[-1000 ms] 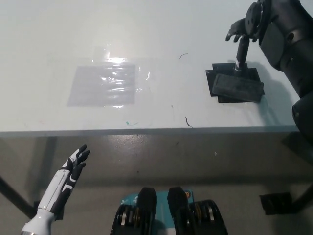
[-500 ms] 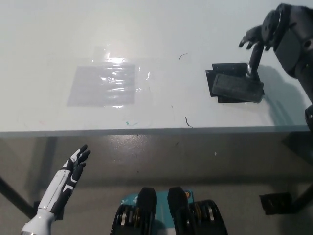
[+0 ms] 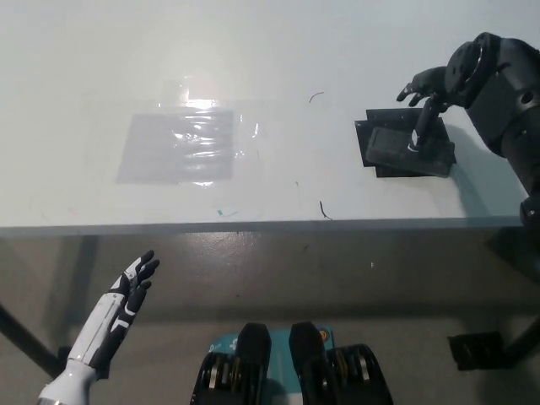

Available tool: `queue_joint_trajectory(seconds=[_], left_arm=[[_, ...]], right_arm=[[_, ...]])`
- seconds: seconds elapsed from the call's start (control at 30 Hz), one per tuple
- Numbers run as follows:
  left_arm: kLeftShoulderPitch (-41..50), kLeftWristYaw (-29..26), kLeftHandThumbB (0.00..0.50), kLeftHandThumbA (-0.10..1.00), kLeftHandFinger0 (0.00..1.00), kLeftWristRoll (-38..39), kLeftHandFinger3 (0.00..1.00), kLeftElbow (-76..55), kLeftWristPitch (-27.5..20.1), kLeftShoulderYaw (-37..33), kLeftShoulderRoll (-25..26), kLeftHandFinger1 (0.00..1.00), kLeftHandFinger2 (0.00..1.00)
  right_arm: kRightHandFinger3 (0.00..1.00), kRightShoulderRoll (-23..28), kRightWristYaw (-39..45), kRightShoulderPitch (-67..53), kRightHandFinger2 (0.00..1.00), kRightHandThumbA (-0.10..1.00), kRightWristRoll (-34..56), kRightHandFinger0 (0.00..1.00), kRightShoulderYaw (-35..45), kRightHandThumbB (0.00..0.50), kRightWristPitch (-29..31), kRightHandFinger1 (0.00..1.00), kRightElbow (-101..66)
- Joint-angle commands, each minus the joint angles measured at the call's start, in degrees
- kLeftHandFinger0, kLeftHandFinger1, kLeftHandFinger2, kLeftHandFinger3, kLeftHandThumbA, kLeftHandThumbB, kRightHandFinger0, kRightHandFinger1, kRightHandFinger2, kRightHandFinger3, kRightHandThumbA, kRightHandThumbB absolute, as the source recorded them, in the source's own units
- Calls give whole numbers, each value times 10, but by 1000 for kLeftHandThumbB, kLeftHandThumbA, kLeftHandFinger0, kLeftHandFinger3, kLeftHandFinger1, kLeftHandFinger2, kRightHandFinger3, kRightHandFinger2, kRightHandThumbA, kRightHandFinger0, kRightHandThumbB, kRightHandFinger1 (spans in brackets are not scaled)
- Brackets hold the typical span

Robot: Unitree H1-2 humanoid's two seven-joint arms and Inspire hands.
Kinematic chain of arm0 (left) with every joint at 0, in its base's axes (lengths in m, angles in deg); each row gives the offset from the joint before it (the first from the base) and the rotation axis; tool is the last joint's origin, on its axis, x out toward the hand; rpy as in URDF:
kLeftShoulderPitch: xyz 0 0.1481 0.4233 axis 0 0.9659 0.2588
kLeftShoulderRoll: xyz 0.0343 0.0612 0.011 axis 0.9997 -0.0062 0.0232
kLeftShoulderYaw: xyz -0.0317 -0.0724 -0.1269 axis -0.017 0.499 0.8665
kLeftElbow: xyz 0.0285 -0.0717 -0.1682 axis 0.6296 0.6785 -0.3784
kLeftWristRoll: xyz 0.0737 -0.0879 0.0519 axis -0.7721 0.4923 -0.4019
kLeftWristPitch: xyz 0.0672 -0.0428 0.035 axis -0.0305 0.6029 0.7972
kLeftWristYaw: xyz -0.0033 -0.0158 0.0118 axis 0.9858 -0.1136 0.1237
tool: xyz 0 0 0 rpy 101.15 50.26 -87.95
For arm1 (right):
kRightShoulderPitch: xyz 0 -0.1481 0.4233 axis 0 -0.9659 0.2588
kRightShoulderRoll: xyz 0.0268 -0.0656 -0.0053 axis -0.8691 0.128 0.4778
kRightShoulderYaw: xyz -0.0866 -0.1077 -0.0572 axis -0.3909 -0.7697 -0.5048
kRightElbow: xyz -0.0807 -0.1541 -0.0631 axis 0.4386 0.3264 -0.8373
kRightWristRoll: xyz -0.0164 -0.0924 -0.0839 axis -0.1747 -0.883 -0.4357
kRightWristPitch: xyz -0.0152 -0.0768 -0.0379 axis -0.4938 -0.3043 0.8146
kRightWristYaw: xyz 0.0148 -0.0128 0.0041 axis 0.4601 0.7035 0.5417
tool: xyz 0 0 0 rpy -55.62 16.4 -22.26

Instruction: A whiteboard eraser is kept on the black marked spot on the table infront of the robot and the robot uses its right hand to swipe it back and forth on the table twice to clean it

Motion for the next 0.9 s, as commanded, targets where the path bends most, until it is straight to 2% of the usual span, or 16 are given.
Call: queue_joint_trajectory(seconds=[0.0,0.17,0.23,0.27,0.3,0.33,0.37,0.47,0.57,0.63,0.73,0.87], left_arm=[[0,6,372,1000,1000,0,1000,-21,-13,-1,10,1000,1000],[1,8,374,1000,1000,4,1000,-21,-17,-1,11,1000,1000],[-4,9,374,1000,1000,4,1000,-19,-16,-4,9,1000,1000],[-4,9,385,1000,1000,4,1000,-20,-16,-4,9,1000,1000],[-4,10,386,1000,1000,6,1000,-20,-15,-4,9,1000,1000],[-3,10,384,1000,1000,6,1000,-22,-15,-4,9,1000,1000],[-3,9,389,1000,1000,3,1000,-23,-15,-5,8,1000,1000],[-3,9,397,1000,1000,6,1000,-20,-20,-5,7,1000,1000],[-2,9,399,1000,1000,10,1000,-17,-22,-4,7,1000,1000],[-1,7,410,1000,1000,7,1000,-21,-17,-4,5,1000,1000],[-4,9,412,1000,1000,7,1000,-20,-18,-5,6,1000,1000],[-6,10,407,1000,1000,6,1000,-16,-21,-6,7,1000,1000]], right_arm=[[1000,1,-18,20,1000,1000,-2,1000,2,210,25,1000,-1],[1000,-1,-28,13,1000,1000,-8,1000,-2,233,19,1000,1],[1000,2,-31,10,1000,1000,-17,1000,-11,218,26,1000,1],[1000,1,-24,8,1000,1000,-15,1000,-9,247,11,1000,2],[1000,0,-17,7,1000,1000,-10,1000,-5,253,-5,1000,4],[1000,0,-18,5,1000,1000,-8,1000,-3,254,-7,1000,4],[1000,2,-25,1,1000,1000,-18,1000,-14,225,15,1000,3],[1000,3,-40,-6,1000,1000,-19,1000,-15,246,8,1000,3],[1000,5,-38,-12,1000,1000,-27,1000,-26,235,15,1000,4],[1000,7,-51,-19,1000,1000,-27,1000,-26,291,6,1000,4],[1000,8,-57,-22,1000,1000,-26,1000,-24,333,-6,1000,4],[1000,8,-57,-24,1000,1000,-25,1000,-22,344,-10,1000,4]])
